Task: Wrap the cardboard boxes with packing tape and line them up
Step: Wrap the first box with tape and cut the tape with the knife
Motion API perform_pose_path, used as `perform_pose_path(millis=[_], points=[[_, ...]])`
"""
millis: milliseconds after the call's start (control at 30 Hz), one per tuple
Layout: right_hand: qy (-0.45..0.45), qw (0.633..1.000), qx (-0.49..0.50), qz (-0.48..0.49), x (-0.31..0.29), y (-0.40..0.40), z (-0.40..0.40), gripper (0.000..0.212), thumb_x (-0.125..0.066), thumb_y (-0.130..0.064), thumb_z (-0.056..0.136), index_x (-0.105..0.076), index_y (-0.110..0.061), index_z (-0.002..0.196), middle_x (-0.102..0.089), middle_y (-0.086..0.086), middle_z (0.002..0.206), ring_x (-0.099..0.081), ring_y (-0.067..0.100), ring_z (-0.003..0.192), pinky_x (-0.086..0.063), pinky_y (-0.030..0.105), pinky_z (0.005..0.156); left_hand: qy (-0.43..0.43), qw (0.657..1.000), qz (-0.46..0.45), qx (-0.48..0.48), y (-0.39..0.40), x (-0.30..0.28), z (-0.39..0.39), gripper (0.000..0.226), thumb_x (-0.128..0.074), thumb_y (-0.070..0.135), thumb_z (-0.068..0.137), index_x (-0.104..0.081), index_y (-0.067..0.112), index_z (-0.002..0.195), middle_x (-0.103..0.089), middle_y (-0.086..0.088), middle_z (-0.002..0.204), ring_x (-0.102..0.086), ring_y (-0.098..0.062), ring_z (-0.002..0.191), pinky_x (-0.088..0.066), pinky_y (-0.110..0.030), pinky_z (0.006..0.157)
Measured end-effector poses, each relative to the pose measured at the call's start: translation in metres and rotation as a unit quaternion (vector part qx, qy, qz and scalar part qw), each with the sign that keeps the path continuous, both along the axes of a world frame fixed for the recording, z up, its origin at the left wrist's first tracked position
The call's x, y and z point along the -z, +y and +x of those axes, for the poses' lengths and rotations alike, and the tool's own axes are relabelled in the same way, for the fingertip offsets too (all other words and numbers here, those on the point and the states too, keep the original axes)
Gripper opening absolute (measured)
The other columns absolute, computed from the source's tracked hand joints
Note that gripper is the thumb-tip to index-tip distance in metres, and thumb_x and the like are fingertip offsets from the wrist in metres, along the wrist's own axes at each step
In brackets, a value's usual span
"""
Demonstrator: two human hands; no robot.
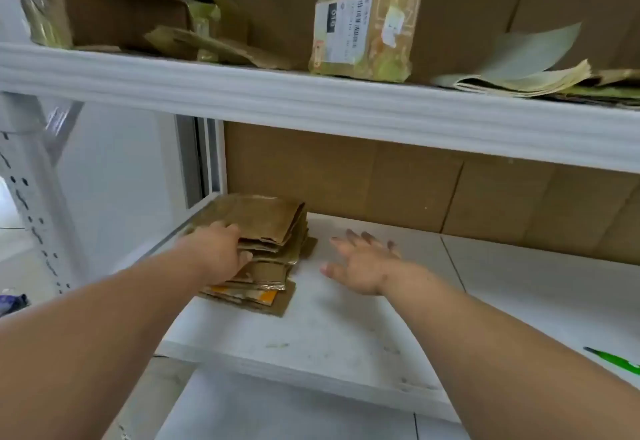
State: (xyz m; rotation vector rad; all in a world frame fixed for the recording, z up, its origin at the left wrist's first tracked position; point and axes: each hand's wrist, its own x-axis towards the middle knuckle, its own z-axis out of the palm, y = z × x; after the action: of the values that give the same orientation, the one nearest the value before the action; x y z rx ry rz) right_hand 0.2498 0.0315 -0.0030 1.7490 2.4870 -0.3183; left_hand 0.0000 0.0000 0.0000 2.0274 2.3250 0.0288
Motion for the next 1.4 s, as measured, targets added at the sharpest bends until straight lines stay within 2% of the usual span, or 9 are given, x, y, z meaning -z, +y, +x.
perform_pose_path(millis=[100, 333, 500, 733, 900, 1033, 1133, 1233, 1400], points=[[-0.013, 1.000, 0.007, 0.007, 0.006, 0.022, -0.018, 0.070, -0.026, -0.068, 0.097, -0.006, -0.039, 0.156, 0.005, -0.004, 0.167, 0.008, 0.024, 0.153, 0.004, 0.059, 0.120, 0.041, 0.999, 0.017, 0.015, 0.026, 0.009, -0.019, 0.044, -0.040, 0.048, 0.100, -0.043, 0.026, 0.138, -0.048, -0.003, 0.139, -0.045, -0.028, 0.131, -0.029, -0.049, 0.116], [-0.015, 1.000, 0.017, -0.004, 0.023, 0.062, -0.045, 0.070, -0.030, -0.067, 0.097, -0.006, -0.040, 0.156, 0.009, -0.005, 0.166, 0.010, 0.023, 0.153, 0.004, 0.057, 0.120, 0.067, 0.996, 0.005, 0.061, 0.064, 0.024, -0.028, 0.060, -0.045, 0.025, 0.096, -0.027, 0.033, 0.152, -0.032, 0.000, 0.157, -0.034, -0.029, 0.142, -0.024, -0.048, 0.119], [0.000, 1.000, 0.013, -0.004, 0.025, 0.080, -0.050, 0.070, -0.032, -0.066, 0.097, -0.005, -0.040, 0.157, 0.009, -0.006, 0.166, 0.009, 0.022, 0.153, 0.005, 0.056, 0.121, 0.092, 0.992, 0.027, 0.081, 0.081, 0.031, -0.035, 0.066, -0.048, 0.024, 0.096, -0.020, 0.032, 0.155, -0.027, 0.002, 0.161, -0.032, -0.027, 0.144, -0.024, -0.045, 0.119], [0.011, 1.000, 0.016, -0.008, 0.025, 0.085, -0.049, 0.068, -0.034, -0.062, 0.099, -0.005, -0.040, 0.156, 0.006, -0.005, 0.166, 0.006, 0.024, 0.153, 0.002, 0.055, 0.121, 0.021, 0.987, 0.145, 0.063, 0.084, 0.019, -0.033, 0.047, -0.050, 0.018, 0.096, -0.040, 0.034, 0.139, -0.057, 0.001, 0.135, -0.058, -0.025, 0.117, -0.049, -0.043, 0.099], [0.038, 0.998, 0.045, -0.001, 0.025, 0.086, -0.036, 0.068, -0.034, -0.060, 0.099, -0.004, -0.038, 0.157, 0.005, -0.004, 0.167, 0.003, 0.025, 0.153, -0.002, 0.055, 0.122, -0.077, 0.960, 0.265, 0.052, 0.079, -0.010, -0.021, 0.048, -0.044, 0.008, 0.100, -0.042, 0.024, 0.145, -0.059, -0.005, 0.133, -0.057, -0.030, 0.116, -0.045, -0.044, 0.097], [0.095, 0.991, 0.087, 0.038, 0.020, 0.079, -0.017, 0.074, -0.041, -0.057, 0.099, -0.002, -0.032, 0.158, -0.003, -0.003, 0.166, -0.010, 0.029, 0.151, -0.015, 0.052, 0.121, -0.169, 0.946, 0.264, 0.083, 0.069, -0.024, -0.002, 0.025, -0.036, 0.022, 0.106, -0.050, 0.026, 0.126, -0.060, -0.001, 0.092, -0.058, -0.021, 0.078, -0.051, -0.041, 0.068], [0.183, 0.970, 0.151, 0.049, 0.018, 0.073, 0.008, 0.085, -0.051, -0.050, 0.097, 0.004, -0.026, 0.158, -0.009, 0.001, 0.165, -0.018, 0.031, 0.149, -0.026, 0.048, 0.117, -0.237, 0.935, 0.246, 0.094, 0.060, -0.025, 0.020, 0.018, -0.036, 0.031, 0.105, -0.051, 0.022, 0.109, -0.053, 0.000, 0.076, -0.054, -0.015, 0.064, -0.040, -0.028, 0.052], [0.310, 0.919, 0.233, 0.071, 0.016, 0.062, 0.046, 0.092, -0.060, -0.032, 0.094, 0.005, -0.022, 0.158, -0.016, 0.007, 0.163, -0.028, 0.033, 0.145, -0.034, 0.042, 0.113, -0.289, 0.927, 0.214, 0.111, 0.046, -0.022, 0.052, 0.014, -0.040, 0.030, 0.105, -0.050, 0.021, 0.103, -0.053, 0.002, 0.076, -0.053, -0.014, 0.064, -0.036, -0.014, 0.047], [0.491, 0.819, 0.292, 0.055, 0.014, 0.031, 0.135, 0.083, -0.063, -0.013, 0.090, -0.013, -0.027, 0.155, -0.041, 0.007, 0.152, -0.045, 0.030, 0.136, -0.042, 0.040, 0.103, -0.450, 0.872, 0.130, 0.143, 0.035, -0.005, 0.113, 0.016, -0.046, 0.025, 0.104, -0.056, 0.029, 0.117, -0.064, 0.006, 0.110, -0.060, -0.015, 0.106, -0.047, -0.025, 0.087]])
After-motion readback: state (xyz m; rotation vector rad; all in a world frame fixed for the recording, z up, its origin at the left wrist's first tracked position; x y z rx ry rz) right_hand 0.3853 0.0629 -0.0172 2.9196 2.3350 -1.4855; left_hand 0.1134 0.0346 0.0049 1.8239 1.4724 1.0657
